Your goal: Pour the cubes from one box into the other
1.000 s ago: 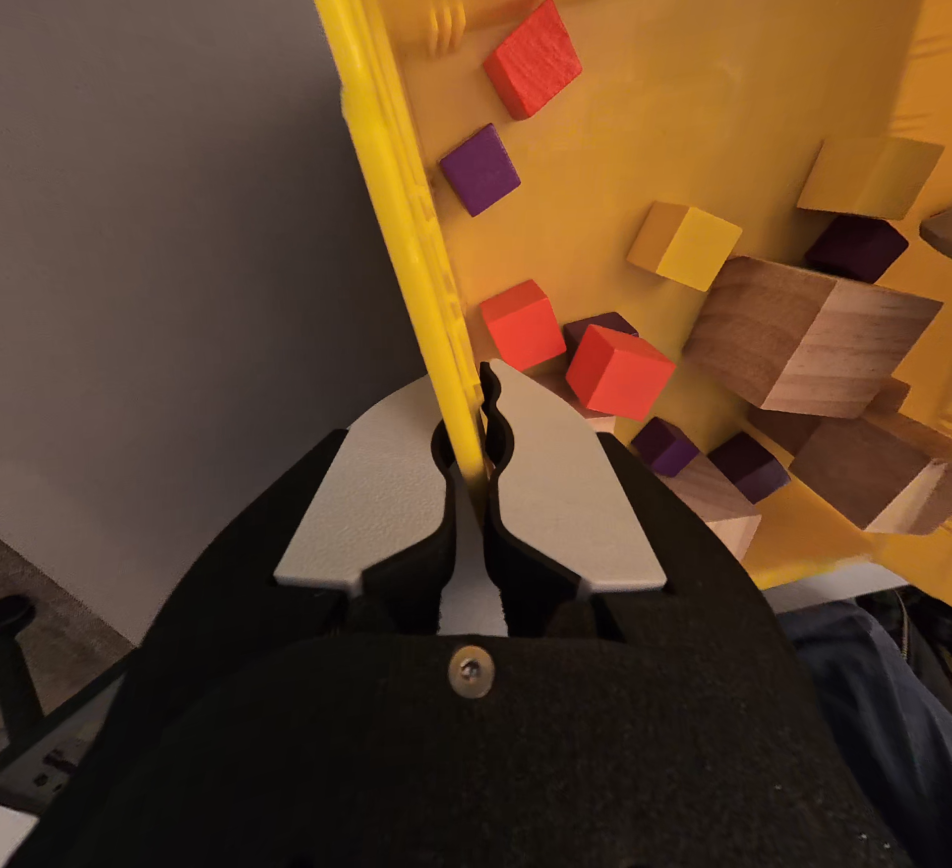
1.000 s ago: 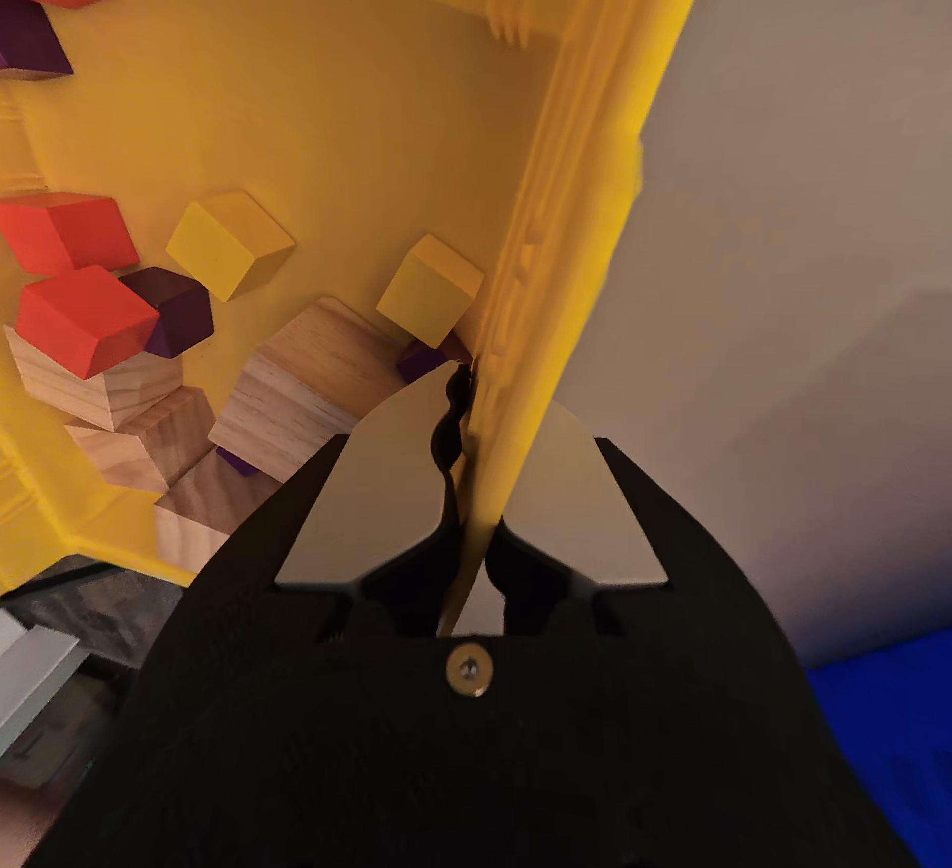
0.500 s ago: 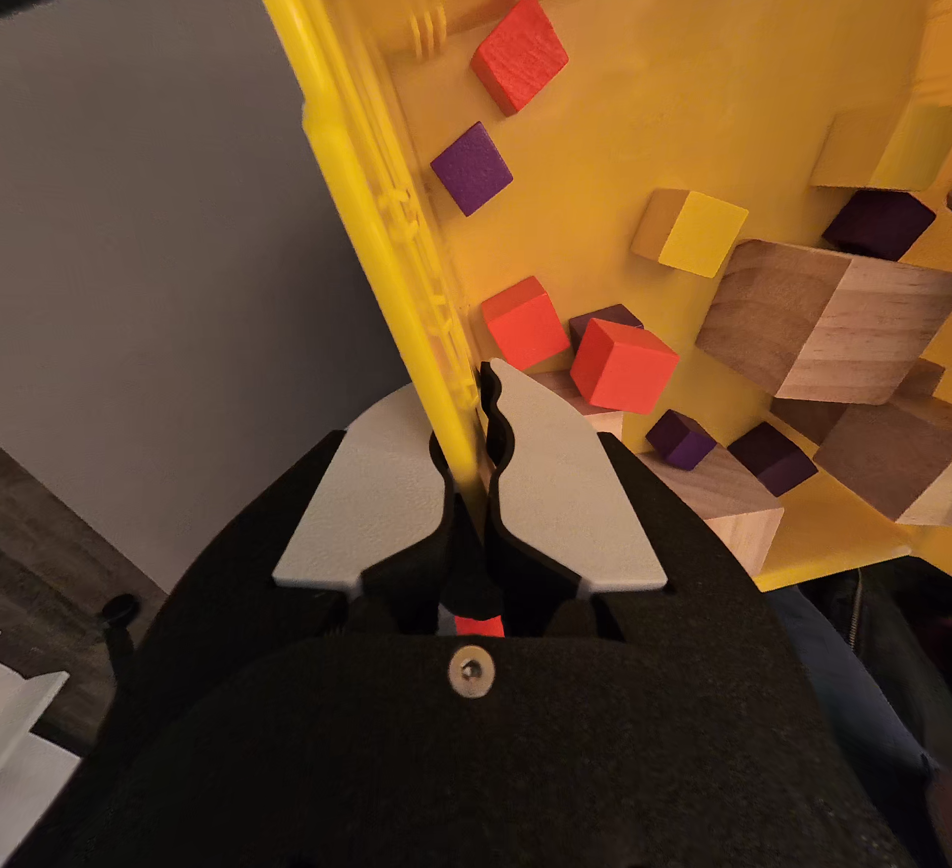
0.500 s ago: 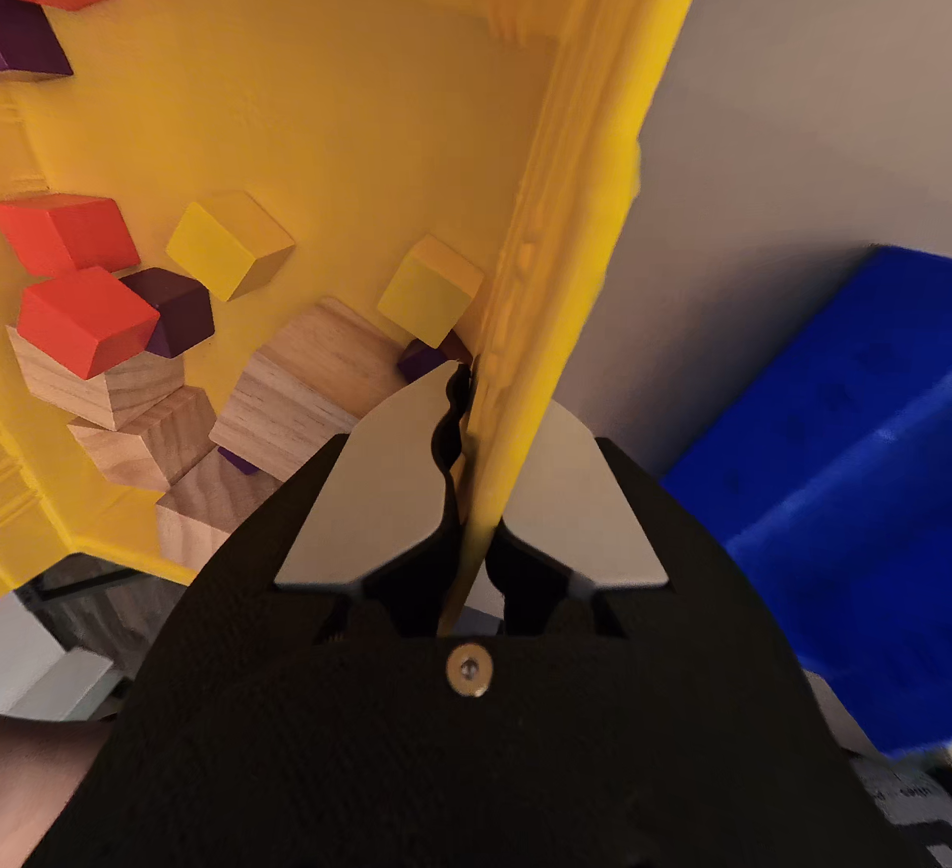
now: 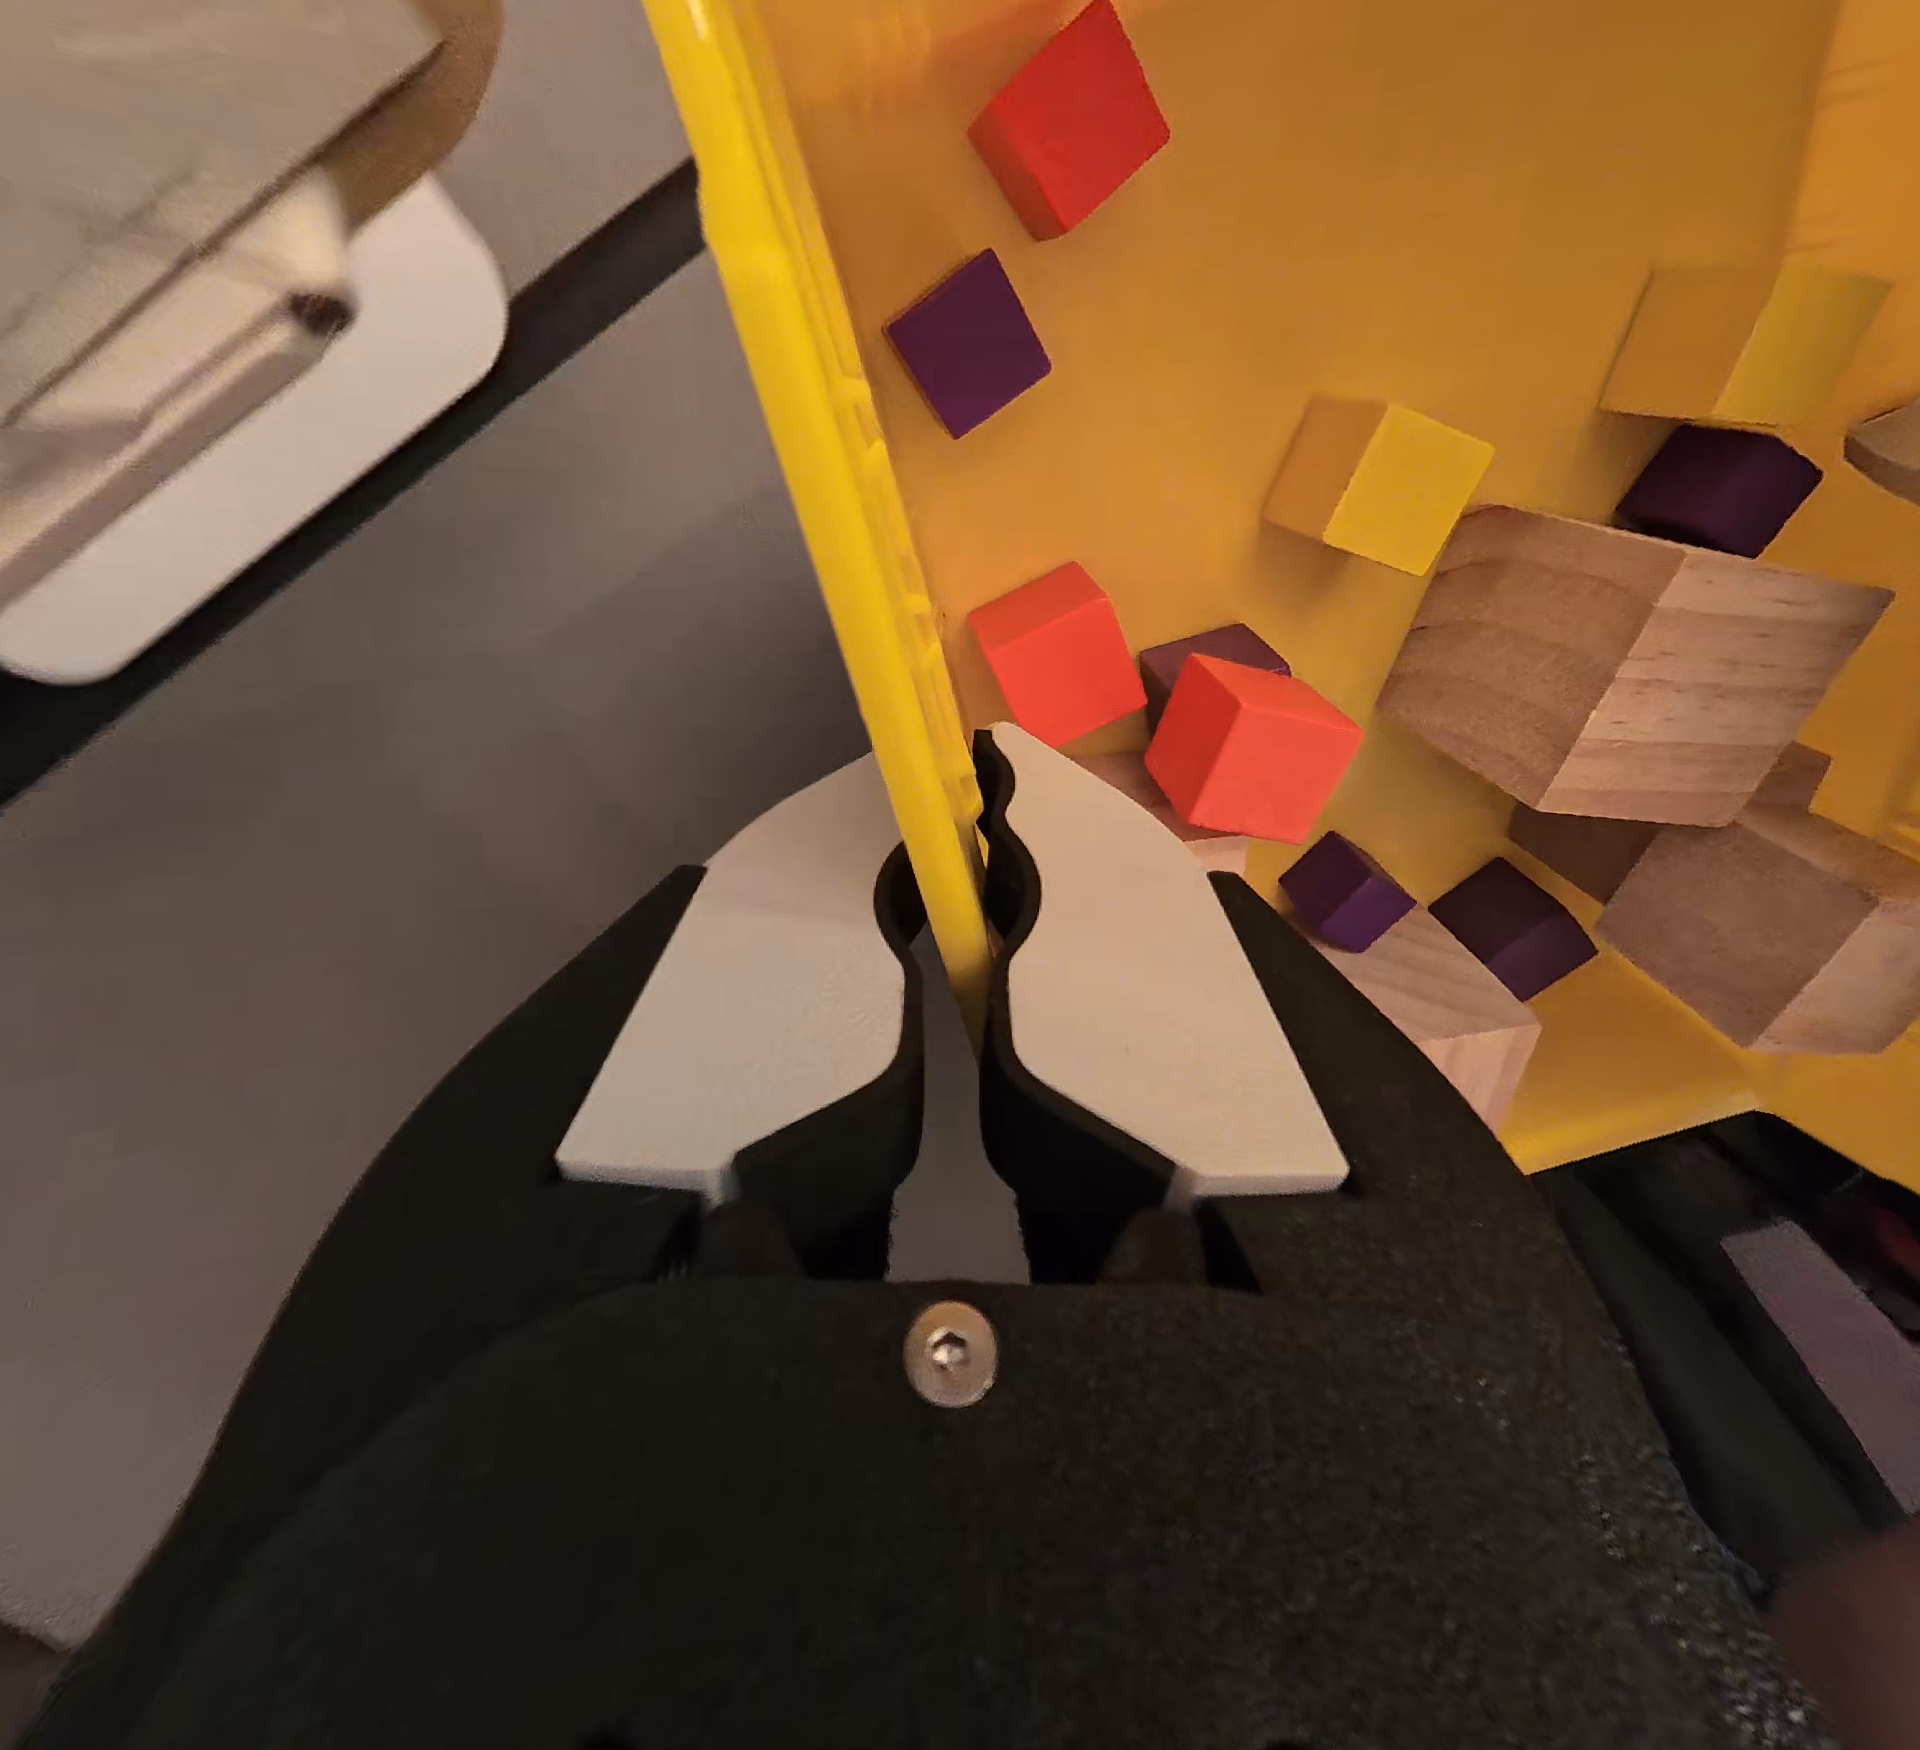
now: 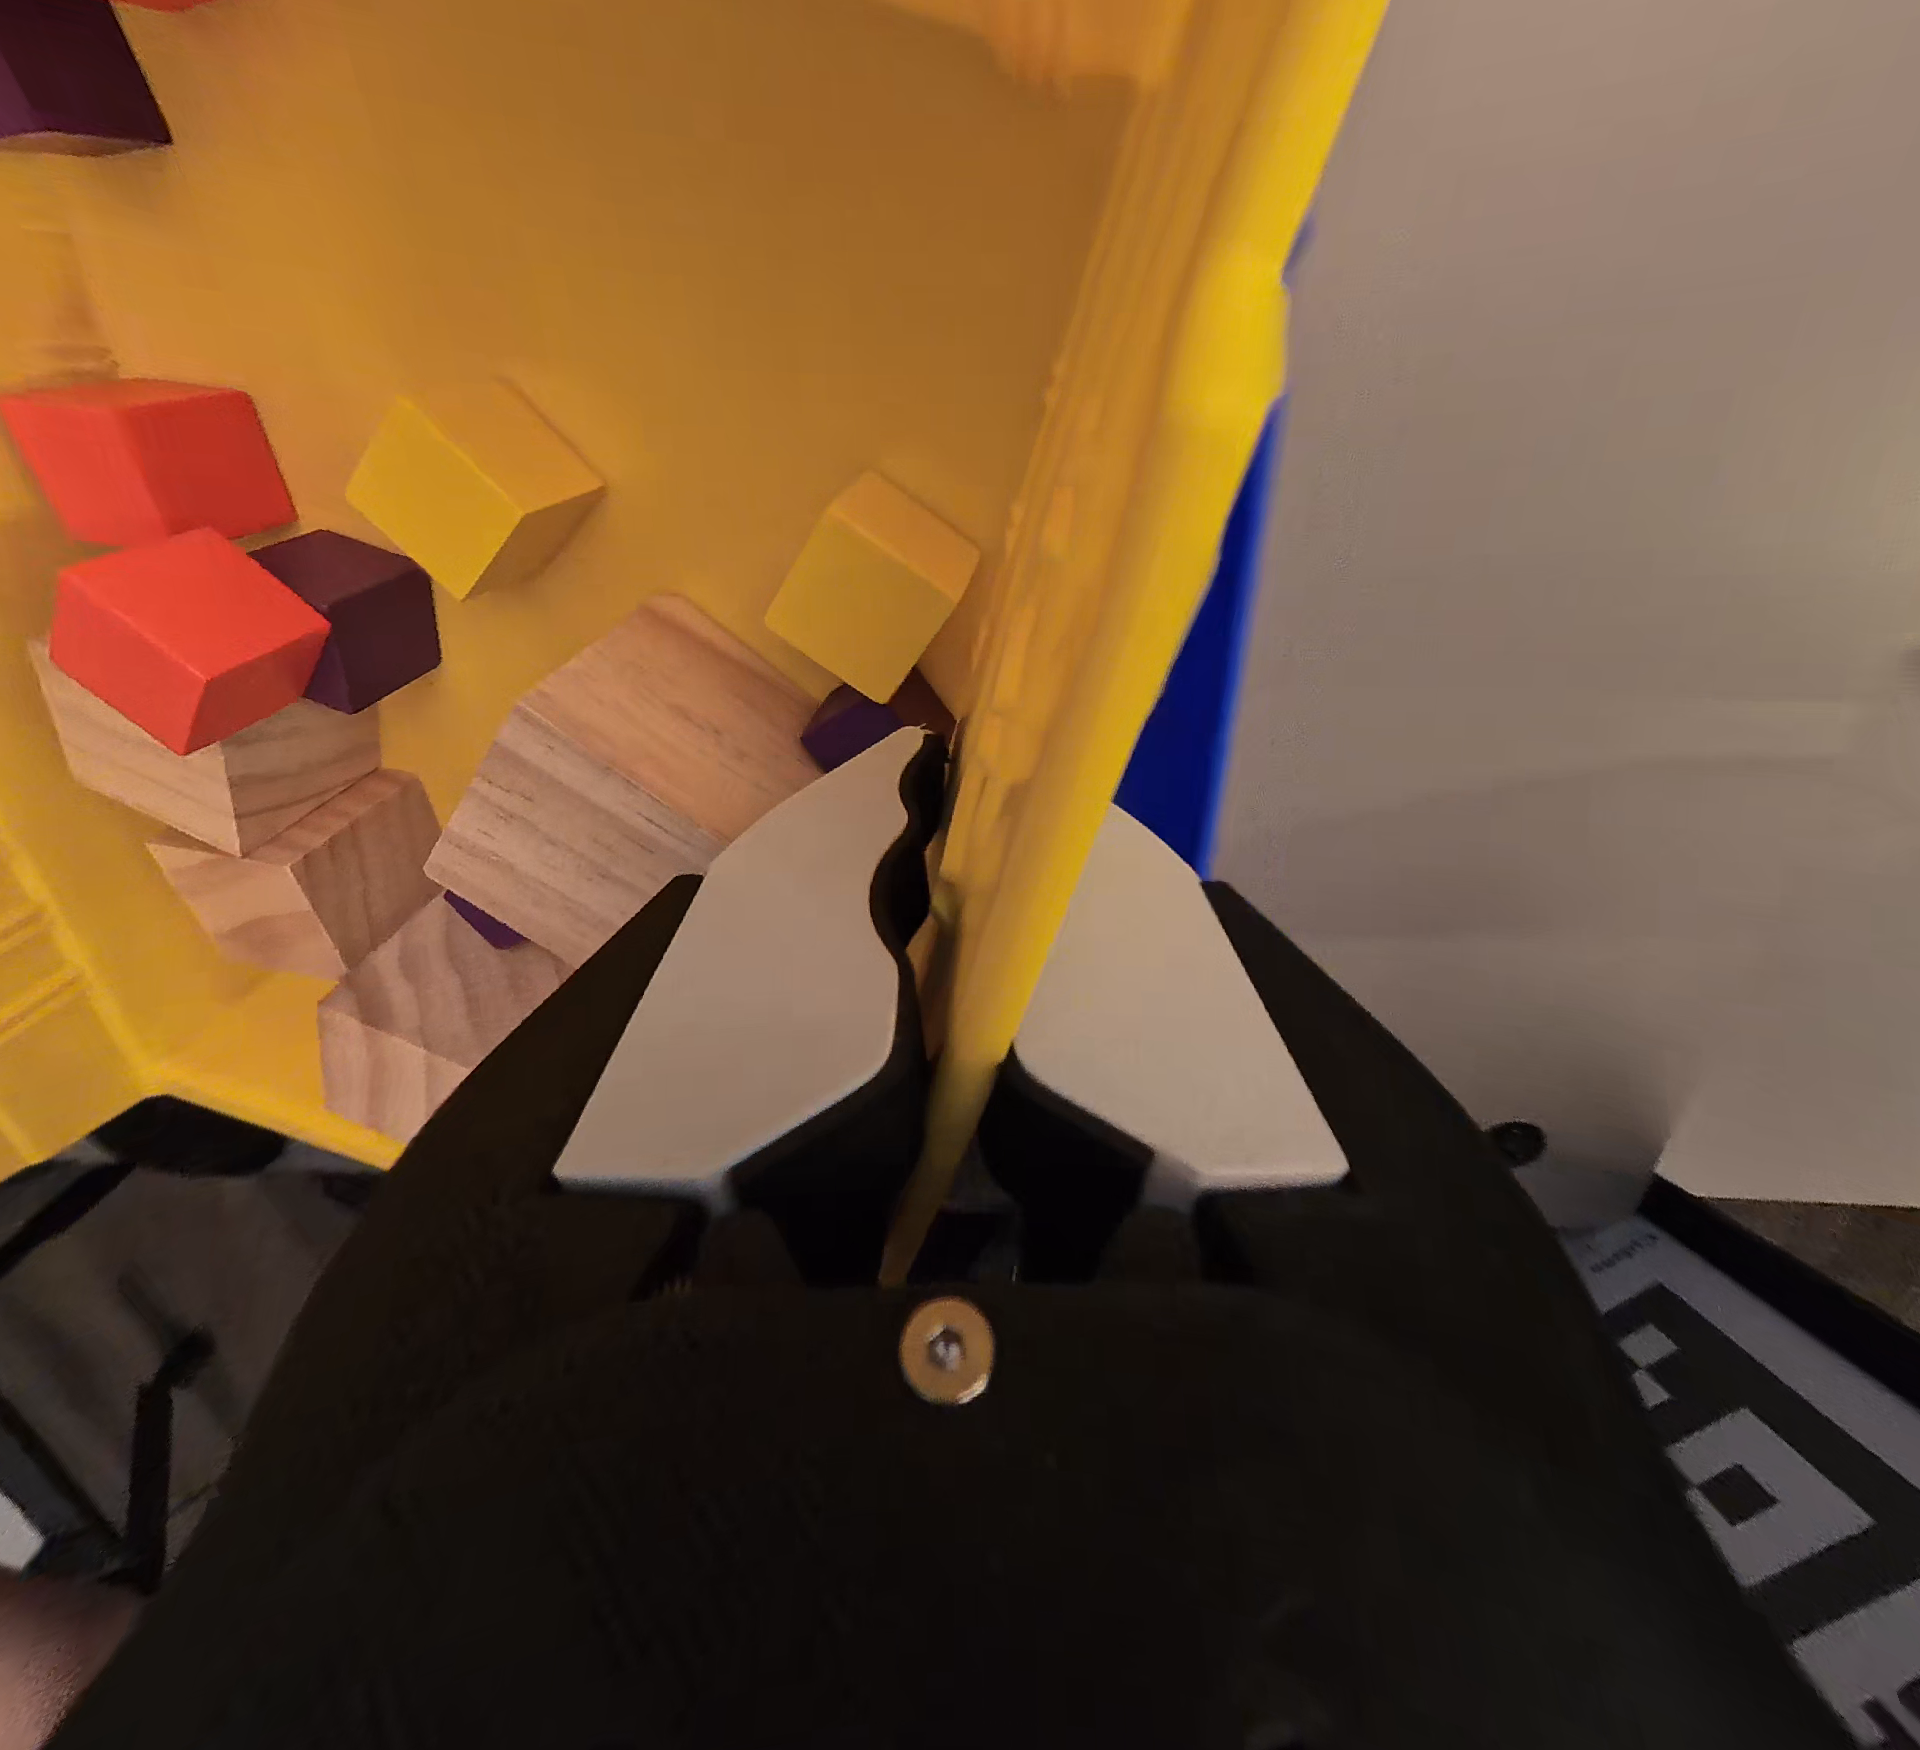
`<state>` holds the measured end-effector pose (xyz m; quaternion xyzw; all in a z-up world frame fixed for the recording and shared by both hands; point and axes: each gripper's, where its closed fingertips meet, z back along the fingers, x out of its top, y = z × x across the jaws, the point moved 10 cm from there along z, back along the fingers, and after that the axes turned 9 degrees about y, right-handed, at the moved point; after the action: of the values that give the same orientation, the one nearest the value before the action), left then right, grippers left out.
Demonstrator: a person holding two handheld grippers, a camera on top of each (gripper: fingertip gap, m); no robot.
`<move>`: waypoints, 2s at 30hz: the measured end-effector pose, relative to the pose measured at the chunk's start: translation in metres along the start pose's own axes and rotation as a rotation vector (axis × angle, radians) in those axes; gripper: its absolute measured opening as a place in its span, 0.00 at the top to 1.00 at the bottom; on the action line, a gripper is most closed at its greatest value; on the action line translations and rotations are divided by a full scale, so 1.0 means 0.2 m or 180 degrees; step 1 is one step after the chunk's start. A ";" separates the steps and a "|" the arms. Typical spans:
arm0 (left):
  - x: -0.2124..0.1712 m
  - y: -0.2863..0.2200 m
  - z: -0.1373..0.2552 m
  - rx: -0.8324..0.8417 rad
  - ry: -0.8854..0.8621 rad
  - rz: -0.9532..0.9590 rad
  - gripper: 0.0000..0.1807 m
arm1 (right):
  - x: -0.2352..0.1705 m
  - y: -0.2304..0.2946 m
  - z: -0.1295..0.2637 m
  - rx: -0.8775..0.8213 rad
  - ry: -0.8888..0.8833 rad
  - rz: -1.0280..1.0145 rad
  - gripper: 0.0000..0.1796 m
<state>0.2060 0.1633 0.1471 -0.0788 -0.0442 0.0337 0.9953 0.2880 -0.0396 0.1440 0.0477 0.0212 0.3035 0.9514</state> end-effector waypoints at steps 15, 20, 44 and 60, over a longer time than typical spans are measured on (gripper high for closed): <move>0.36 -0.21 -0.15 0.0043 -0.0762 -0.0374 0.97 | 0.10 -0.38 0.00 -0.0383 -0.0867 -0.0118 0.97; 0.36 -0.23 -0.11 0.0012 -0.1003 -0.0410 0.97 | 0.08 -0.40 0.05 -0.0468 -0.1085 -0.0101 0.97; 0.20 -0.34 -0.03 0.0128 -0.2795 -0.0674 0.97 | -0.17 -0.36 0.21 -0.1311 -0.2799 0.0161 0.97; 0.23 -0.25 -0.07 -0.0236 -0.2764 -0.0554 0.97 | -0.14 -0.27 0.23 -0.1644 -0.2687 0.0235 0.97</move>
<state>0.2562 0.1157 0.1444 -0.0889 -0.4658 -0.0219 0.8801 0.2995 -0.1030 0.1845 -0.0702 -0.4435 0.2864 0.8463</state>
